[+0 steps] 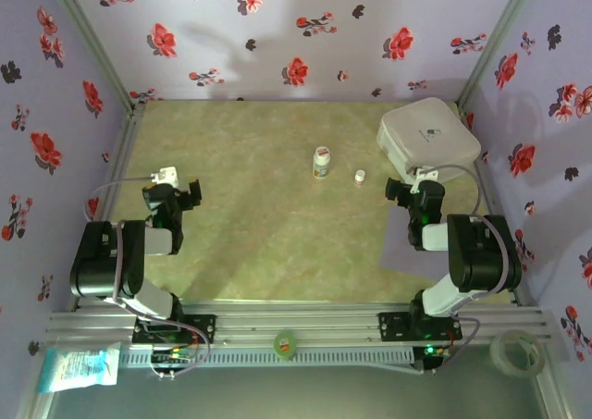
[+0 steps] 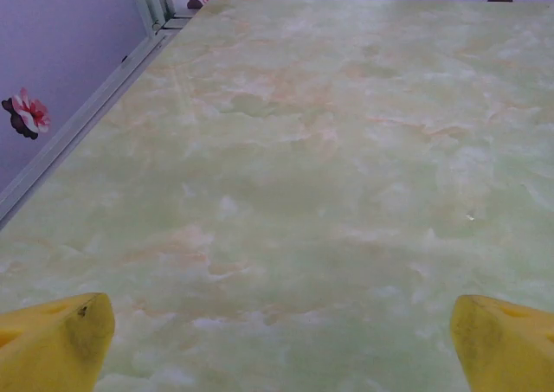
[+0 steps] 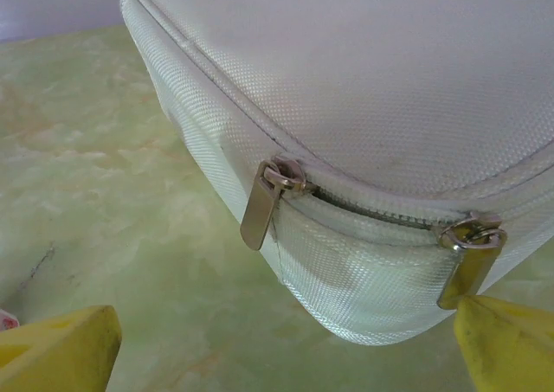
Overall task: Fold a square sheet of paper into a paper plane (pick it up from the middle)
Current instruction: Move the square sheet of paper to the center of the table.
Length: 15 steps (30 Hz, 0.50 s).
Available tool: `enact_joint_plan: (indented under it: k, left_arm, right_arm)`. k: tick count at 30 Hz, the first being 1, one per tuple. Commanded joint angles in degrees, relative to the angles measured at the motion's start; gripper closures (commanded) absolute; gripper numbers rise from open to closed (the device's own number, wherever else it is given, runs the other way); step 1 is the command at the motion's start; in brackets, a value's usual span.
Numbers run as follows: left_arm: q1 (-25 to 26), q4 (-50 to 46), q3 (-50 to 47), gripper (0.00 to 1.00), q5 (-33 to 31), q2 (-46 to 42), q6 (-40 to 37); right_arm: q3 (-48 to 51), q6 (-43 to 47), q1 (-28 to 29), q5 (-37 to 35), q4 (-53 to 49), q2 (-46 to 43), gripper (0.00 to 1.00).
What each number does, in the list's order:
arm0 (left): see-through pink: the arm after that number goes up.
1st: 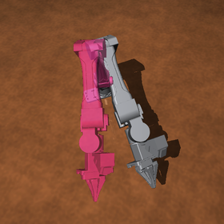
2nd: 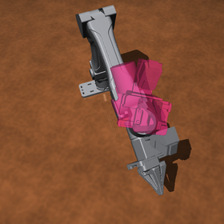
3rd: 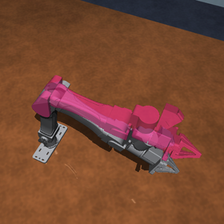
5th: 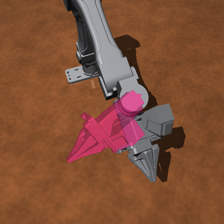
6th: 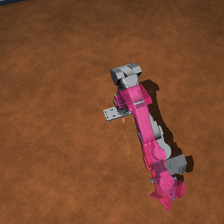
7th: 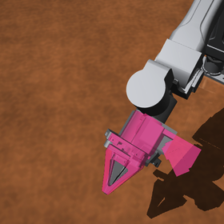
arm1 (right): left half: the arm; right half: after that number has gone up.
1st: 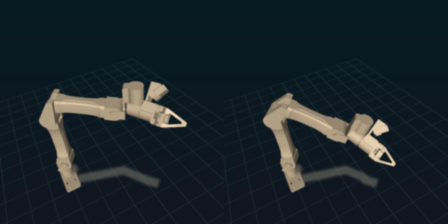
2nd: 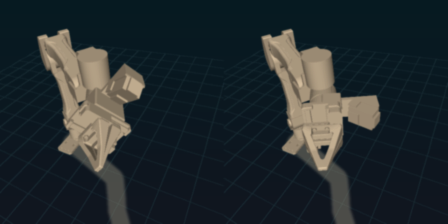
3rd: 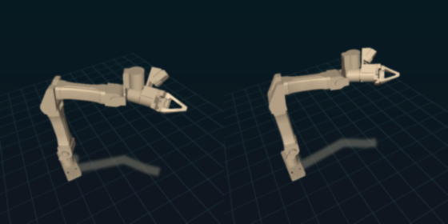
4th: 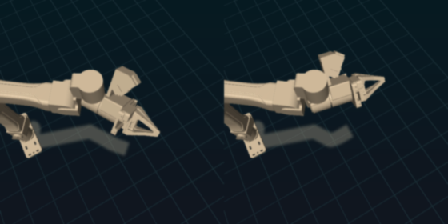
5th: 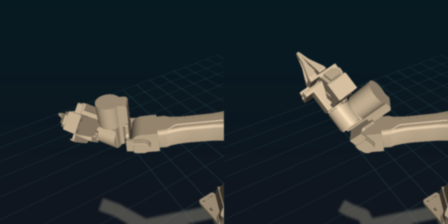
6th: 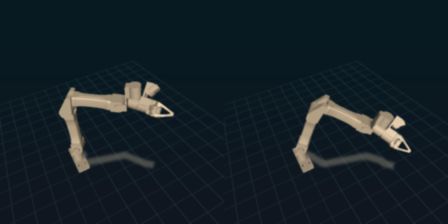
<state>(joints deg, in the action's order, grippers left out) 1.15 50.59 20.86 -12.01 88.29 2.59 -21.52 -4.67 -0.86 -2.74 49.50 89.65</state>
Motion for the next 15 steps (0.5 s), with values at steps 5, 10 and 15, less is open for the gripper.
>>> enact_joint_plan:
  k: [5,10,15]
  left_arm:
    - [0.17,2.14,1.02,0.00,-1.55,0.33,-1.12]
    - [0.17,2.15,1.00,0.00,-1.53,0.30,-1.10]
    - [0.17,2.06,1.03,0.00,-1.61,0.32,-1.11]
  right_arm:
    - [-1.19,-0.13,-0.28,0.37,0.91,-0.08,0.01]
    - [-1.41,-0.38,-0.24,-0.22,0.79,0.02,0.01]
    - [-1.37,-0.39,-0.28,-0.16,0.62,0.09,0.01]
